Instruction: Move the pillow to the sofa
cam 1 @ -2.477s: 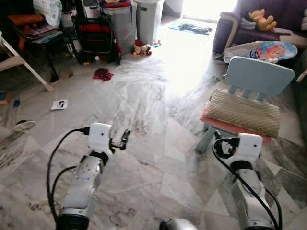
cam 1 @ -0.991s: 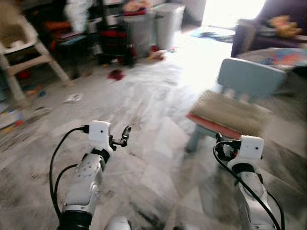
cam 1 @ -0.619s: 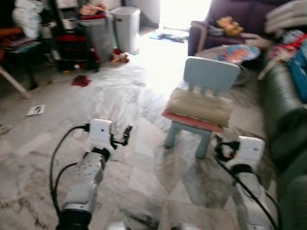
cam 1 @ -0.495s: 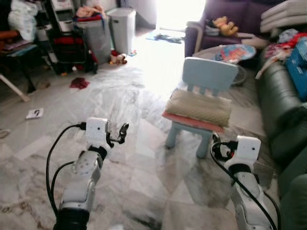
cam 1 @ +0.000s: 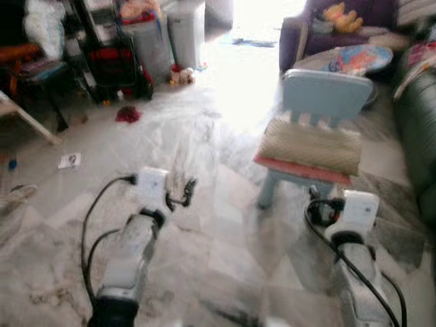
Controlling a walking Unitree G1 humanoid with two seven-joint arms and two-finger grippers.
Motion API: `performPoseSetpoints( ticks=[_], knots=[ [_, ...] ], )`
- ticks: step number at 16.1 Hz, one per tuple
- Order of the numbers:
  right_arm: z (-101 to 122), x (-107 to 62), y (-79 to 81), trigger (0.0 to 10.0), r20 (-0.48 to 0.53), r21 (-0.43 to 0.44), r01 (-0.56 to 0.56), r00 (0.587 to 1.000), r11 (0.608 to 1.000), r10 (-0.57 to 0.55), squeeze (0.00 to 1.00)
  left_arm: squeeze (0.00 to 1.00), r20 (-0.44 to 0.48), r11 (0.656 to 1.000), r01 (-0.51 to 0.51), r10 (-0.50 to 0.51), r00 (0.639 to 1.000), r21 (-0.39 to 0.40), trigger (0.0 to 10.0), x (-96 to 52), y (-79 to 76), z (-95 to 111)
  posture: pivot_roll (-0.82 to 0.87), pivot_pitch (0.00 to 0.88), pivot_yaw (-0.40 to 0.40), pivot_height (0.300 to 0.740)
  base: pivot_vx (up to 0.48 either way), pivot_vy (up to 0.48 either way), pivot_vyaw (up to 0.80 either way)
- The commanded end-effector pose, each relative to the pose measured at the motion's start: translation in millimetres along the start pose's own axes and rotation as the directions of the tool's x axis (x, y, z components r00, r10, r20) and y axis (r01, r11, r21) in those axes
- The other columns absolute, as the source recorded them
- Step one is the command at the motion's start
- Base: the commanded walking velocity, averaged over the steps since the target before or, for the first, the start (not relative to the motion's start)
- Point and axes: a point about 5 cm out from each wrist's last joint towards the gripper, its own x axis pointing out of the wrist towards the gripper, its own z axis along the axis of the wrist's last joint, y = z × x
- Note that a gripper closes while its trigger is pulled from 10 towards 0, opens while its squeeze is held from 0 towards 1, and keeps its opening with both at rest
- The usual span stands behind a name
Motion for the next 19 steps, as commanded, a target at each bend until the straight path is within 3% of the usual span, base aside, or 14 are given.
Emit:
performPoseSetpoints(
  ticks=[1,4,5,6,7,17,19],
  knots=[
    [1.4,0.0,3.9,10.0,0.006,0.008,-0.007,1.0,1.0,0.007,0.0,0.0,-0.007,0.999,-0.027,0.027,1.0,0.033,10.0,-4.3,6.6,-0.3,-0.06,0.0,0.045,0.74,0.0,0.0,0.0],
    [1.3,0.1,7.5,10.0,0.003,0.003,-0.017,1.0,1.0,0.017,0.0,0.0,0.048,0.996,-0.04,0.036,0.998,0.082,10.0,-5.3,8.1,5.6,-0.05,0.0,0.038,0.74,0.0,0.0,0.0],
    [1.9,1.2,7.2,10.0,0.003,0.005,-0.016,1.0,1.0,0.016,0.0,0.0,0.06,0.987,-0.065,0.056,0.997,0.145,10.0,-6.4,10.0,6.1,-0.05,0.0,0.038,0.74,0.0,0.0,0.0],
    [1.7,1.3,7.0,10.0,0.002,0.004,-0.016,1.0,1.0,0.016,0.0,0.0,0.051,0.991,-0.05,0.043,0.998,0.128,10.0,-7.0,9.3,4.9,-0.04,0.0,0.029,0.74,0.0,0.0,0.0],
    [-0.5,1.0,7.1,10.0,-0.009,-0.002,-0.025,1.0,1.0,0.025,0.0,0.0,0.03,0.998,-0.014,0.012,0.999,0.054,10.0,-11.0,9.0,1.7,-0.04,0.0,0.019,0.74,0.24,0.0,-0.8],
    [1.0,5.0,6.6,10.0,-0.009,-0.015,-0.048,0.999,0.999,0.048,0.0,0.0,0.034,0.998,-0.044,0.043,0.999,0.037,10.0,-11.8,9.8,-1.2,-0.04,0.0,0.006,0.74,0.391,0.0,-0.79],
    [-2.4,-1.5,11.5,10.0,-0.017,-0.017,-0.081,0.997,0.997,0.081,0.0,0.0,0.021,0.996,-0.078,0.077,0.997,0.044,10.0,-17.8,11.2,-6.3,-0.04,0.0,-0.001,0.74,0.373,0.0,0.0]
  ],
)
